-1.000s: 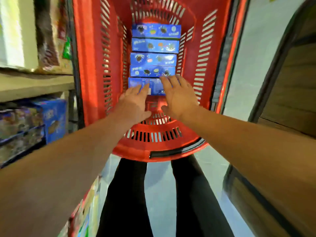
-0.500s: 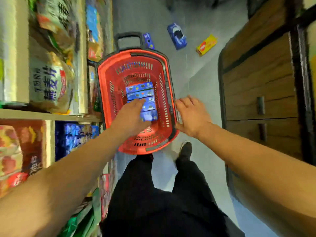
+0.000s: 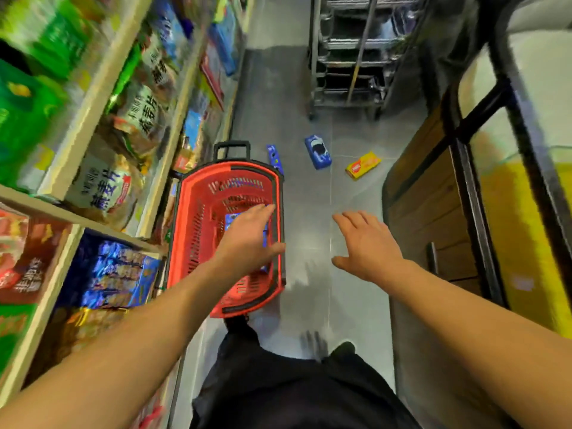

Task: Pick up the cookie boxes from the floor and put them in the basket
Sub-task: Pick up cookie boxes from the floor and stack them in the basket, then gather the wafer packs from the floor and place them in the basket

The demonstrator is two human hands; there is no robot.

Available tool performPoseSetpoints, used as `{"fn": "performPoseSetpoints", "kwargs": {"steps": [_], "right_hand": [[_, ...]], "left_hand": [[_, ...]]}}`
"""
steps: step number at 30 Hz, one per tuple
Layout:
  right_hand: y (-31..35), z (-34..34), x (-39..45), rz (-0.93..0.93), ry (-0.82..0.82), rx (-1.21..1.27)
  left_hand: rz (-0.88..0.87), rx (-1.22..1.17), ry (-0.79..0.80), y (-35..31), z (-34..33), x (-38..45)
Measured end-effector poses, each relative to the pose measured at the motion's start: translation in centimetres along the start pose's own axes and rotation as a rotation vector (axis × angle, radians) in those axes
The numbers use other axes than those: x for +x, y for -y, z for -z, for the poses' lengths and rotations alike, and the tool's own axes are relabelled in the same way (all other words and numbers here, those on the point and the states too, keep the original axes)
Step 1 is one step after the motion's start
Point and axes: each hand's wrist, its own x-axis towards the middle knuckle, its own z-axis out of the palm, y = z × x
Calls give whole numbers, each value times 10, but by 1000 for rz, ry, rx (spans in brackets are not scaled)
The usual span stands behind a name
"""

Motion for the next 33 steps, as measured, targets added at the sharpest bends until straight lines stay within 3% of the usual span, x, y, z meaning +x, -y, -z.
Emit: {"fn": "performPoseSetpoints", "kwargs": {"steps": [9,18,33], "right_hand": [[-100,44,2,63,-107,-104],[-156,81,101,48,-87,-164],[-238,122,273,-86,94,-137]], "left_hand": [[-21,49,-94,-86,-6,58],[48,34,-117,-64,2,172],[2,-14,72,-63,25,405]]}}
